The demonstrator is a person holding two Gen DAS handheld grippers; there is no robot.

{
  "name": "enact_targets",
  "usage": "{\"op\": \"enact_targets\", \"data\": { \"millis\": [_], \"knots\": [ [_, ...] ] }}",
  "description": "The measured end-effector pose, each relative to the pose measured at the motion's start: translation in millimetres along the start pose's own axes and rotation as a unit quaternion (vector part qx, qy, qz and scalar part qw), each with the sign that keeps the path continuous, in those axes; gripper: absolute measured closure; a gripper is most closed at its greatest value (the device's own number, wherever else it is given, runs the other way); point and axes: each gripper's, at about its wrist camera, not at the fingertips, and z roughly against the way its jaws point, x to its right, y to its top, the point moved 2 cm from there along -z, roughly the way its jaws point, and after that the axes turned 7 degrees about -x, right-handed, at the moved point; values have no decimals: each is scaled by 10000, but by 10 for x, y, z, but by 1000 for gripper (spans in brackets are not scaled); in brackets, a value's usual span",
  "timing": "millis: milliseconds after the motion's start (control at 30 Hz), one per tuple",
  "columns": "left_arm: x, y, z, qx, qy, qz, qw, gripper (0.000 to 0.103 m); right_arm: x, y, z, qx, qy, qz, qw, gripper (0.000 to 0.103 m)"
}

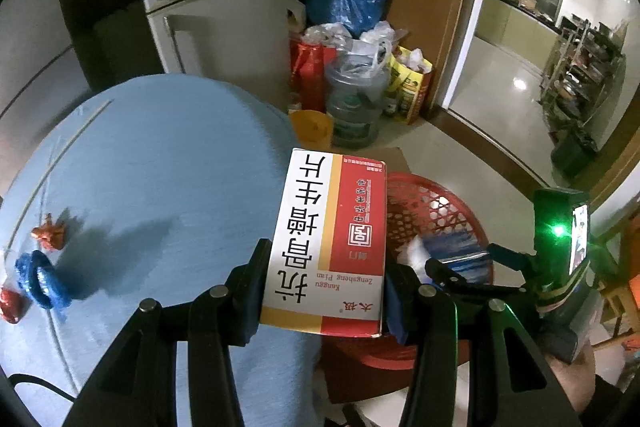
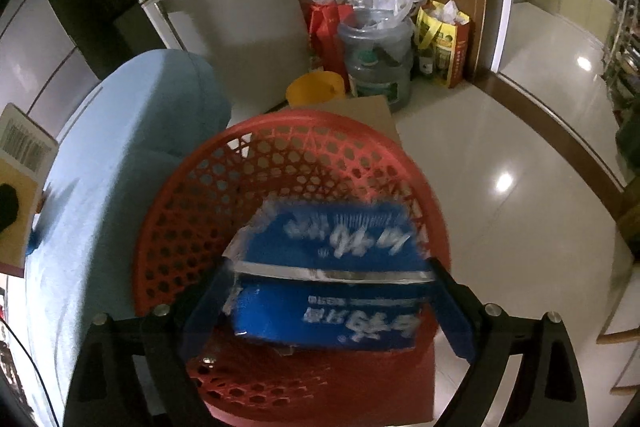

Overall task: Collect trash
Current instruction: 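Open the right tool to drop the toothpaste box while the left tool drops the red-and-white box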

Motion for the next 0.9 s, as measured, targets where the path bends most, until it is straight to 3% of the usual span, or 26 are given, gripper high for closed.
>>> {"op": "enact_targets", "data": {
  "millis": [633, 733, 800, 900],
  "knots": [
    [284, 91, -267, -268, -255, -224, 9991, 52, 496, 40, 500, 796, -16, -764, 9939, 0],
    [348, 116, -388, -485, -447, -280, 9974, 49, 551, 50, 570, 863, -16, -834, 9928, 0],
    [362, 133, -471, -602, -481, -305, 9966, 38, 567, 60, 599, 891, -26, -855, 9923, 0],
    [359, 124, -529, -682, -524, -300, 9958, 35, 567, 62, 631, 921, -28, -862, 9920, 0]
  ]
}}
